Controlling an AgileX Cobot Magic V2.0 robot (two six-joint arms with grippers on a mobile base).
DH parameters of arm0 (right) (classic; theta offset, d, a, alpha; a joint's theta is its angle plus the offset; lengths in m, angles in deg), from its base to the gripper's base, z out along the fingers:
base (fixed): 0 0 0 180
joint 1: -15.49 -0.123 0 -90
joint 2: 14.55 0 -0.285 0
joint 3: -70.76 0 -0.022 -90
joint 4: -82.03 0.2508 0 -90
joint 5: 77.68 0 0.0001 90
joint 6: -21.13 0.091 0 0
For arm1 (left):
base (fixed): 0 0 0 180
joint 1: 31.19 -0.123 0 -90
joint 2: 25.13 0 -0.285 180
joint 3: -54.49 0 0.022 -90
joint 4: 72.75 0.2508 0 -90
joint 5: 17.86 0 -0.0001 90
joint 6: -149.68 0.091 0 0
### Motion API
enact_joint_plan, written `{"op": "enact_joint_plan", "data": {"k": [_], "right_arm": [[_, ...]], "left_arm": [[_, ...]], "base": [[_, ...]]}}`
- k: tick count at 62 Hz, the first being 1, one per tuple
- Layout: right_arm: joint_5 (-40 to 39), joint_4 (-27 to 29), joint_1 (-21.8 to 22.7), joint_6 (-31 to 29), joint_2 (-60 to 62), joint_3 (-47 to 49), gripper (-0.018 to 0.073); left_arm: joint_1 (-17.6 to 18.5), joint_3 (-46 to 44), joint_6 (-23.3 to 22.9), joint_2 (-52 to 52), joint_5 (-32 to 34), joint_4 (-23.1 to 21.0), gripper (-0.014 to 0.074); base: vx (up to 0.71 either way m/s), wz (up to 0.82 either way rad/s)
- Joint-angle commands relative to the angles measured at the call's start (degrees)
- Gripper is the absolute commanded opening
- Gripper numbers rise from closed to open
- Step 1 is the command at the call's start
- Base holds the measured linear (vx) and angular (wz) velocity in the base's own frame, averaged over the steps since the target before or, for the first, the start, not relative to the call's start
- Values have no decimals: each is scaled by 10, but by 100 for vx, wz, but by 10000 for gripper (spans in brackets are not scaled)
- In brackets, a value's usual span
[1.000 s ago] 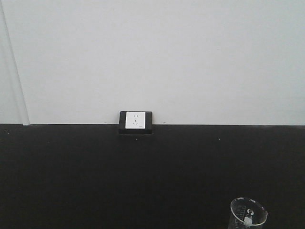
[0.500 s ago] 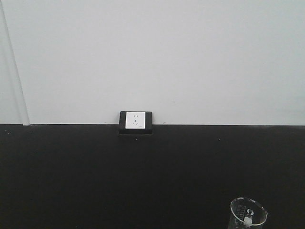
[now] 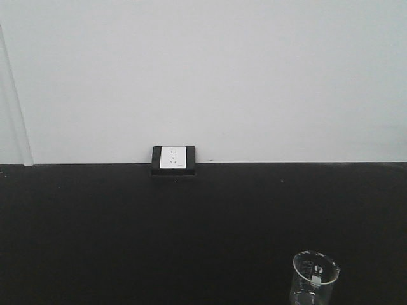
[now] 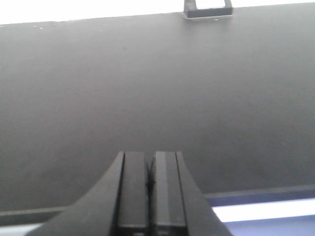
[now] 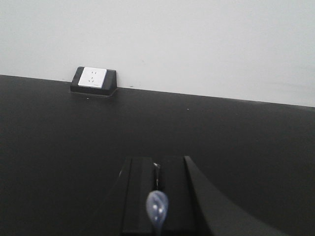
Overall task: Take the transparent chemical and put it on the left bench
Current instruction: 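Drive the base away from the beaker toward the bench with white bins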
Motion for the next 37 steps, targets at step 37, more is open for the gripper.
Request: {"op": "enact_joint_plan", "data": {"k": [37], "right_arm": [[-47,-6,0,-3,0,17,0]], "left_arm": [[1,9,-4,11,45,0,-3]], "base": [[-21,-13]]}}
